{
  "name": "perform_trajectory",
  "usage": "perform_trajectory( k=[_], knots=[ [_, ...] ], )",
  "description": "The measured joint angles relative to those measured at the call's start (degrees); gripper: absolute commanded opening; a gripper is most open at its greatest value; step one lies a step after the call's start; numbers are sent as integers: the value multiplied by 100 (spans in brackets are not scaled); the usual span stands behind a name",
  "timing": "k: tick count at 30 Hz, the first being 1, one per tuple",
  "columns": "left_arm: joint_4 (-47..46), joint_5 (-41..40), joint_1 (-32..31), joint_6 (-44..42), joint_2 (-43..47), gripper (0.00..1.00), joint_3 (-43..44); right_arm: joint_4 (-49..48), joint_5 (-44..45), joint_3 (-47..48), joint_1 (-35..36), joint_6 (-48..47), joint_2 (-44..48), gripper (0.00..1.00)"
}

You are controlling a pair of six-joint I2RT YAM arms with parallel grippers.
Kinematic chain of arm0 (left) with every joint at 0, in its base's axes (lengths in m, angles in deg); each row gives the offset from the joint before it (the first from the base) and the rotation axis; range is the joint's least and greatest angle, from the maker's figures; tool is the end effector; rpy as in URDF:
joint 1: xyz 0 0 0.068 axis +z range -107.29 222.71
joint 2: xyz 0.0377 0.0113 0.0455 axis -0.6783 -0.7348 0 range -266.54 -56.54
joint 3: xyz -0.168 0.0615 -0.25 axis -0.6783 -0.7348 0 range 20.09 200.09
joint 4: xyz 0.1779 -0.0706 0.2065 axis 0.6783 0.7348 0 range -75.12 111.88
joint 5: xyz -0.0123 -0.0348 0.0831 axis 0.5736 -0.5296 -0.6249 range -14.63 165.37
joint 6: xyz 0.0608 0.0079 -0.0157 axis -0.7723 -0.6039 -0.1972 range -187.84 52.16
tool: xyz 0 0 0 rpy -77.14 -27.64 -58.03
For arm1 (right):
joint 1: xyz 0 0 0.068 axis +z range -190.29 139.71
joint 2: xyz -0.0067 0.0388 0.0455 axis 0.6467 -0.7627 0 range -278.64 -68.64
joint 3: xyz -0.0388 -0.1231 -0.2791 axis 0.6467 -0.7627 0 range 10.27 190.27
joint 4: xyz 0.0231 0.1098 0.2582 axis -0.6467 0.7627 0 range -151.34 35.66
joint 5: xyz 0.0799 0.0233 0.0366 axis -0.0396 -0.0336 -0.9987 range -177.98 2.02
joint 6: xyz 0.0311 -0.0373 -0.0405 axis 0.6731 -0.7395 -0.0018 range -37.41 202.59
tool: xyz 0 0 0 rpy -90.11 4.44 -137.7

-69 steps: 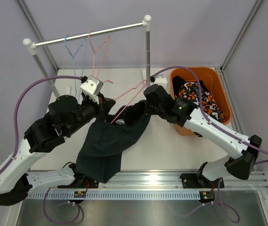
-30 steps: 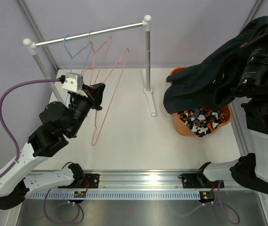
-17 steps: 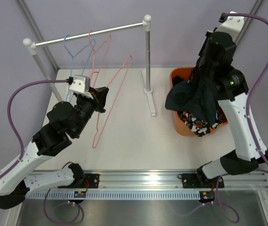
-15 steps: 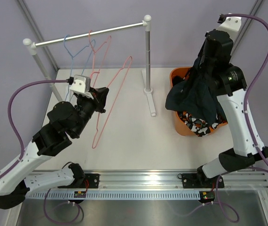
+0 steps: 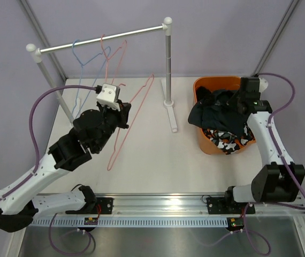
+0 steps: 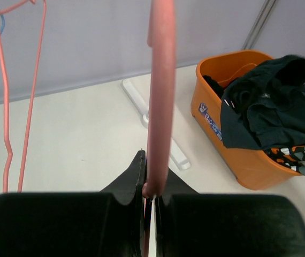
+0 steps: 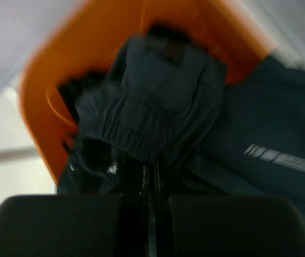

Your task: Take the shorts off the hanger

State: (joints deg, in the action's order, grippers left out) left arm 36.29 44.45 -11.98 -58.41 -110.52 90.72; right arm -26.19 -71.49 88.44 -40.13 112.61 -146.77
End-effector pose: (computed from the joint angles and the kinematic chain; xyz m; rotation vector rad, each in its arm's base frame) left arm 0.1343 -0.1464 0.4800 0.2407 1.6404 -0.4081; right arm 0.3234 -0.0128 0.3976 0.7098 2.0348 -0.0100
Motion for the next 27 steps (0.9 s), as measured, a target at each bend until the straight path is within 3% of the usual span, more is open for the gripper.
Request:
perform_trajectory(
  k=[4, 8, 11, 12, 15, 17, 19, 24, 27],
  knots=[
    [208, -55, 7, 74, -278, 0, 275, -975, -1327, -1530, -249, 540, -557, 0],
    [439, -83, 70, 120, -584, 0, 673, -1853, -2181, -2363, -391, 1056, -964, 10],
    [643, -81, 190, 151, -863, 0, 1062, -2302, -2559, -2465, -404, 1241, -981, 24],
    [721, -76, 251, 160, -968, 0, 1213, -2404, -2660, -2490, -402, 1276, -981, 33],
    [916, 31, 501, 190, -1257, 0, 1657, -2590, -2820, -2549, -402, 1342, -944, 42],
    [1045, 225, 745, 238, -1456, 0, 1974, -2599, -2822, -2590, -402, 1370, -789, 57],
    [1215, 415, 986, 267, -1676, 0, 2350, -2509, -2811, -2603, -389, 1329, -476, 73],
    [1558, 1038, 1528, 304, -2413, 0, 3364, -1976, -2741, -2514, -380, 1132, 682, 99],
    [1757, 1429, 1779, 306, -2820, 0, 3832, -1639, -2660, -2317, -374, 975, 1381, 99]
  ],
)
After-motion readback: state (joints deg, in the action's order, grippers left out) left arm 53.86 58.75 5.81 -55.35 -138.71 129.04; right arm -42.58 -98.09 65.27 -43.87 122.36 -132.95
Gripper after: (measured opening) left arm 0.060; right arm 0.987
